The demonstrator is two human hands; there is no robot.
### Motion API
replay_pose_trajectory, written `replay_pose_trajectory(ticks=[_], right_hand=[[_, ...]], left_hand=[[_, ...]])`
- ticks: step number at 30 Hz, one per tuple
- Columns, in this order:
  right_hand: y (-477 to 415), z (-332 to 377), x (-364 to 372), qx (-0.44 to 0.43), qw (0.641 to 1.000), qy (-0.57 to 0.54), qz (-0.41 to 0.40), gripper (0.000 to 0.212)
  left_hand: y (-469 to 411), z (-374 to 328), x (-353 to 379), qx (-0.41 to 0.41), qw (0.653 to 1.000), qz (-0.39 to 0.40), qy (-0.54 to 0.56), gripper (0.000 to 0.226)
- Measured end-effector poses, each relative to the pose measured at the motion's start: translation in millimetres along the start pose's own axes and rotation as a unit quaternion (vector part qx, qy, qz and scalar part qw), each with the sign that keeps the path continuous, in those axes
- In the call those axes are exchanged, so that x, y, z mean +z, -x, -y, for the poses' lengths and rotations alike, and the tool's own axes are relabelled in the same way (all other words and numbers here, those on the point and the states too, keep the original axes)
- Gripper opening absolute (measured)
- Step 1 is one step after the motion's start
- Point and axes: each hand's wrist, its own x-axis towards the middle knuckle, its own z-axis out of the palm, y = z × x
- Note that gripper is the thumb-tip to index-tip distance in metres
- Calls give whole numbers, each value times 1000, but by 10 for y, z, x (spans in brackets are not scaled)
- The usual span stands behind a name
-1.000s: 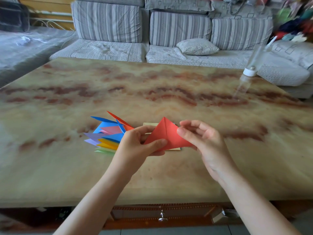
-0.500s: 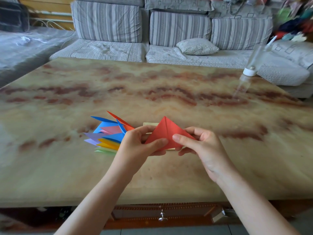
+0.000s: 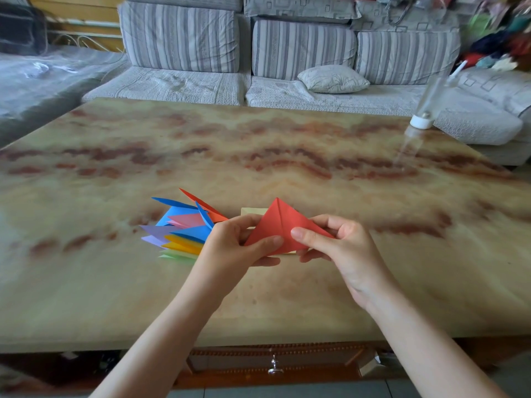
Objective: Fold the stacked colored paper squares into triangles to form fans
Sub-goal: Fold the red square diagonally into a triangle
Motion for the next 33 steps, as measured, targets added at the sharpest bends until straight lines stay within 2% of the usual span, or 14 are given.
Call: replay_pose_trajectory(ticks=[6, 13, 17, 21, 25, 33], right_hand=[[5, 21, -17, -9, 1000, 27, -6, 11], [15, 22, -15, -9, 999, 30, -13, 12], [-4, 25, -40, 28, 999, -29, -1, 27], [21, -13, 12, 36, 997, -22, 72, 25], [54, -66, 117, 43, 997, -58, 30, 31], [18, -26, 102, 103, 980, -171, 26, 11]], left_hand=[[20, -19, 0, -15, 998, 28, -51, 18], [34, -5, 36, 6, 996, -4, -84, 18], [26, 14, 58, 8, 999, -35, -41, 12], [20, 22, 66, 9, 998, -69, -9, 12], [51, 28, 108, 12, 997, -79, 5, 10], [58, 23, 152, 43, 995, -93, 12, 12]])
